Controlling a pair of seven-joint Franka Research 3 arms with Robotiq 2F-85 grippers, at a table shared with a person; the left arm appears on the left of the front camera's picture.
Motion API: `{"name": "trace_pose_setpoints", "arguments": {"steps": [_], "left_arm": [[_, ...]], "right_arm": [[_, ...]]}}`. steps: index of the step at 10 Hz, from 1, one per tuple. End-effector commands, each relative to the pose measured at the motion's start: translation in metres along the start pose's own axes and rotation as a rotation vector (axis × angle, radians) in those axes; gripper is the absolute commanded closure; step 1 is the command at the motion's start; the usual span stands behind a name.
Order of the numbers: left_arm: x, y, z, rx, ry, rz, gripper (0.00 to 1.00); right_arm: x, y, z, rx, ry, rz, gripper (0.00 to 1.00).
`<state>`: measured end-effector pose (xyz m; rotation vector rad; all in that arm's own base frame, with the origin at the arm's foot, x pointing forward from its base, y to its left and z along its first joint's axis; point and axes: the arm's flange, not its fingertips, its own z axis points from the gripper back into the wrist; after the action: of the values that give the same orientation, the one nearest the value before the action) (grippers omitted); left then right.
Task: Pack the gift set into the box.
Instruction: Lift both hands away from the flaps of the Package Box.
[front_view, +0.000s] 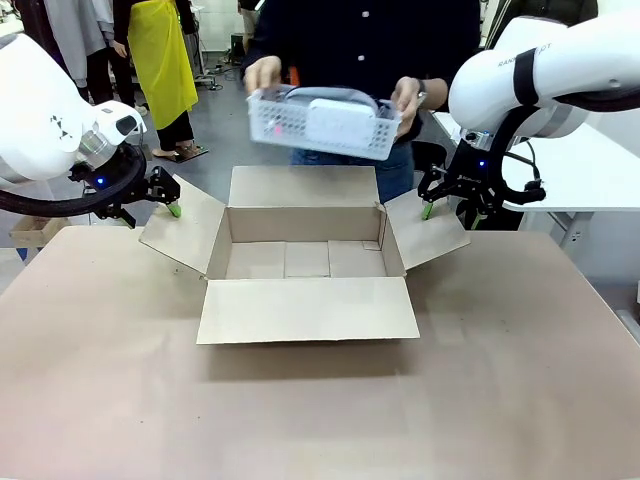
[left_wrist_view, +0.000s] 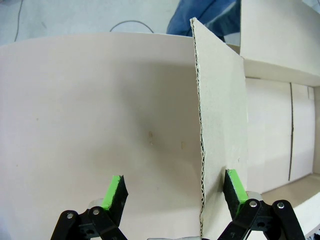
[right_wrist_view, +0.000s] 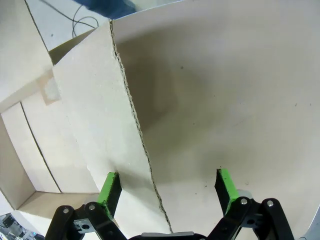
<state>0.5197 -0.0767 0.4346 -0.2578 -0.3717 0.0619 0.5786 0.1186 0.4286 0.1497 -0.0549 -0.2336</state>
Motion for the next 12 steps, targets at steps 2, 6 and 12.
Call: {"name": "trace_pose_setpoints", "arguments": {"steps": [2, 6, 12], "left_arm": [[0.0000, -0.0015, 0.0009, 0.014, -0.001, 0.010, 0.00], [0.0000, -0.0015, 0.0009, 0.014, -0.001, 0.010, 0.00], [0.0000, -0.0015, 0.0009, 0.014, -0.001, 0.010, 0.00]], "right_arm": [[0.0000, 0.0001, 0.0022, -0.029, -0.016, -0.006, 0.00], [0.0000, 0.0001, 0.0022, -0.029, -0.016, -0.006, 0.00], [0.0000, 0.0001, 0.0022, -0.029, -0.016, -0.006, 0.00]]}}
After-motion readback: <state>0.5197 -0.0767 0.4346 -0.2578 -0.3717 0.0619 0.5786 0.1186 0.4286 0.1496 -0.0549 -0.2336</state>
